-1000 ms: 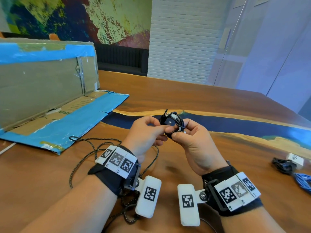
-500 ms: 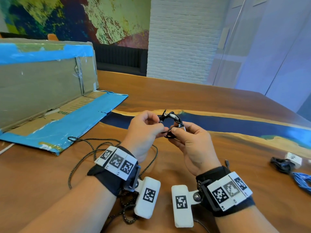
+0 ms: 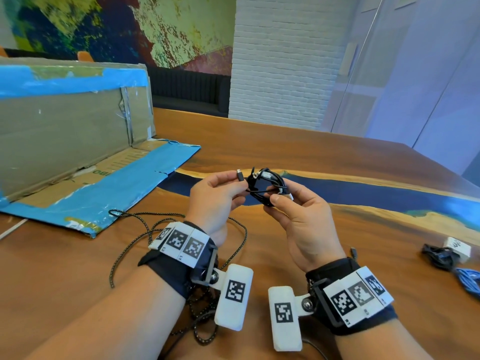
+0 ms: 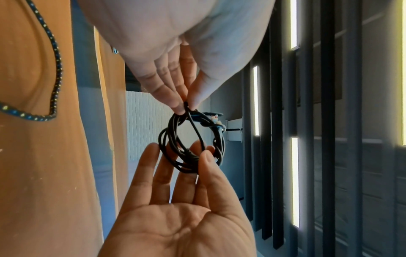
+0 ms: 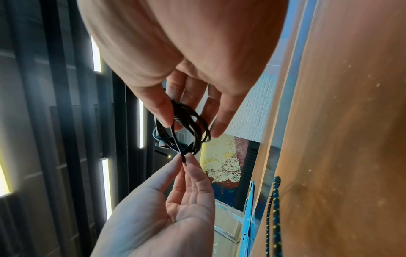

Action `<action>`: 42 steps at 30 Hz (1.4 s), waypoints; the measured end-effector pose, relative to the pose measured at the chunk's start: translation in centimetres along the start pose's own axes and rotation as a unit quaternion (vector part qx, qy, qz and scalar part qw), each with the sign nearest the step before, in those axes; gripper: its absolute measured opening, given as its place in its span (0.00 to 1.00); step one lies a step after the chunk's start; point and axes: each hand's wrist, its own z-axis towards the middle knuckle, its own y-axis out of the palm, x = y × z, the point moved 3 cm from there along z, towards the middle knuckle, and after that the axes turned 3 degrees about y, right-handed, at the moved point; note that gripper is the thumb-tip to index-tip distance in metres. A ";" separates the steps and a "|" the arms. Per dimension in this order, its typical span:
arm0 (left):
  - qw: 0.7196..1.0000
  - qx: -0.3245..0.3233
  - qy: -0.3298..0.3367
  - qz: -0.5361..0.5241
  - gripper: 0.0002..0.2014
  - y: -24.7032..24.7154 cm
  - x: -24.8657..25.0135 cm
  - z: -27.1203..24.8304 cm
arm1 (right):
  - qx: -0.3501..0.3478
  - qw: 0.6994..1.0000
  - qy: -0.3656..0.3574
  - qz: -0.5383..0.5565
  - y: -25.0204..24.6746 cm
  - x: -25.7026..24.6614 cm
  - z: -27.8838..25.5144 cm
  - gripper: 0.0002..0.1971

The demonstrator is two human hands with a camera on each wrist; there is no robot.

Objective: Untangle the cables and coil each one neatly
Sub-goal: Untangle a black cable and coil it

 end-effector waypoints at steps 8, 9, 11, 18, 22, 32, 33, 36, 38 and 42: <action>0.999 -0.009 -0.034 0.023 0.08 0.1 -0.2 -0.3 | -0.014 0.997 -0.008 0.071 0.3 -0.2 -0.1 0.13; 0.999 -0.024 -0.041 0.012 0.08 0.3 -0.2 -0.5 | -0.017 0.996 -0.001 0.088 0.3 -0.3 0.0 0.14; 0.997 -0.049 -0.053 -0.018 0.10 0.7 -0.3 -0.8 | -0.020 0.993 0.016 0.112 0.3 -0.3 0.1 0.16; 0.991 -0.060 -0.094 -0.067 0.06 0.9 -0.9 -1.2 | 0.017 0.986 0.006 0.168 0.2 -0.4 0.1 0.08; 0.988 -0.061 -0.117 -0.084 0.11 1.1 -1.3 -1.5 | -0.004 0.981 0.010 0.192 0.2 -0.8 0.1 0.07; 0.988 -0.064 -0.076 -0.116 0.16 1.1 -1.0 -1.2 | -0.037 0.988 0.081 0.127 -0.3 -1.1 0.1 0.00; 0.990 -0.079 -0.067 -0.097 0.14 1.2 -0.9 -1.3 | -0.034 0.989 0.083 0.118 -0.4 -1.0 0.1 0.01; 0.991 -0.115 -0.038 -0.050 0.09 1.5 -0.5 -1.6 | -0.025 0.991 0.086 0.097 -0.5 -0.9 0.0 0.04; 0.989 -0.133 -0.035 -0.044 0.12 1.7 -0.4 -1.9 | -0.015 0.992 0.087 0.093 -0.6 -0.9 0.0 0.05; 0.983 -0.163 -0.054 -0.062 0.13 1.9 -0.5 -2.1 | -0.009 0.991 0.098 0.092 -0.6 -0.8 0.0 0.04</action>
